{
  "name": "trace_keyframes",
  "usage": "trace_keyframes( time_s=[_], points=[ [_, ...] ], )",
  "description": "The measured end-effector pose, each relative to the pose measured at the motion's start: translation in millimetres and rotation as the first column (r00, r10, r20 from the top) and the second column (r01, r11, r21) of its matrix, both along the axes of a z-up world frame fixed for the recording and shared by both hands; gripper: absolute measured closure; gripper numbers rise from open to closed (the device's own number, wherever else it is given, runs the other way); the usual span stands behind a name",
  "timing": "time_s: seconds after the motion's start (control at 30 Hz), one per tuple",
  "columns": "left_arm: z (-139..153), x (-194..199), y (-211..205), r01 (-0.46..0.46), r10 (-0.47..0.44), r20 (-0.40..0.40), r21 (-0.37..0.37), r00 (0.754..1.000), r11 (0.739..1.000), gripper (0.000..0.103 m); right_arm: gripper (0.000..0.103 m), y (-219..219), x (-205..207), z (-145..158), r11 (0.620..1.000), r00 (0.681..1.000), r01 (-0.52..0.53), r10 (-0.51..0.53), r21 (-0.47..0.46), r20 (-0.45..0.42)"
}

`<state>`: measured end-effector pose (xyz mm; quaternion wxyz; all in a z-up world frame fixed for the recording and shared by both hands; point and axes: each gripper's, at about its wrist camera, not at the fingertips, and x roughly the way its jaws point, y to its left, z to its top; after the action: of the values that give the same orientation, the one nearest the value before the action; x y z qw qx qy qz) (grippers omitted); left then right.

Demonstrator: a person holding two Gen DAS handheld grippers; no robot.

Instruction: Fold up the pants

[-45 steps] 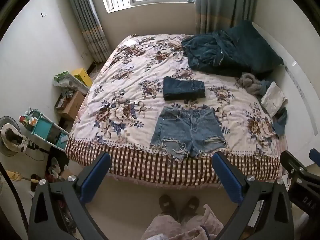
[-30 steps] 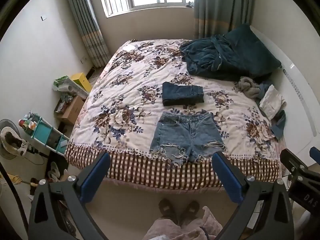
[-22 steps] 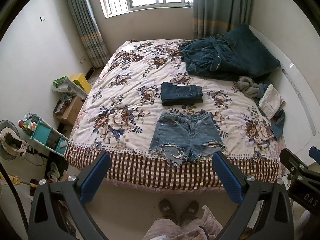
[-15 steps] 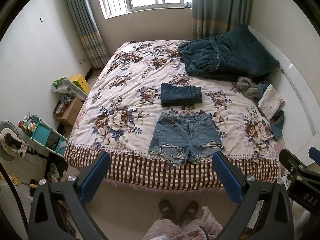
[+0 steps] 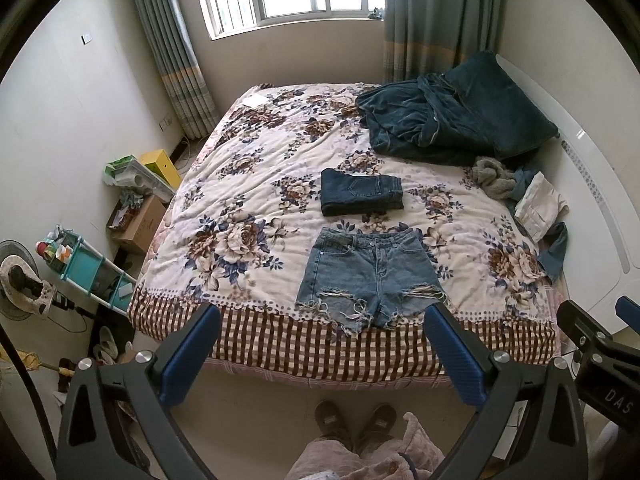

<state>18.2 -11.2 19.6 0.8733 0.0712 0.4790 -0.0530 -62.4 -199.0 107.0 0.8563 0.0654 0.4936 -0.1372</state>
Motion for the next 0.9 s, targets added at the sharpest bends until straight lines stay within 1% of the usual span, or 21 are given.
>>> trace_keyframes(
  time_s=[0.23, 0.47, 0.9],
  points=[
    [0, 1, 0, -0.001, 0.001, 0.006, -0.002, 1.000, 1.000, 0.000, 0.000, -1, 0, 2, 1.000, 1.000, 0.002, -0.002, 0.000, 0.003],
    [9, 7, -10, -0.001, 0.001, 0.011, -0.001, 1.000, 1.000, 0.000, 0.000, -2, 4, 8, 1.000, 1.000, 0.003, -0.003, -0.001, 0.007],
    [13, 1, -8, -0.001, 0.001, 0.013, -0.003, 1.000, 1.000, 0.000, 0.000, -2, 3, 10, 1.000, 1.000, 0.004, -0.004, 0.000, 0.012]
  ],
)
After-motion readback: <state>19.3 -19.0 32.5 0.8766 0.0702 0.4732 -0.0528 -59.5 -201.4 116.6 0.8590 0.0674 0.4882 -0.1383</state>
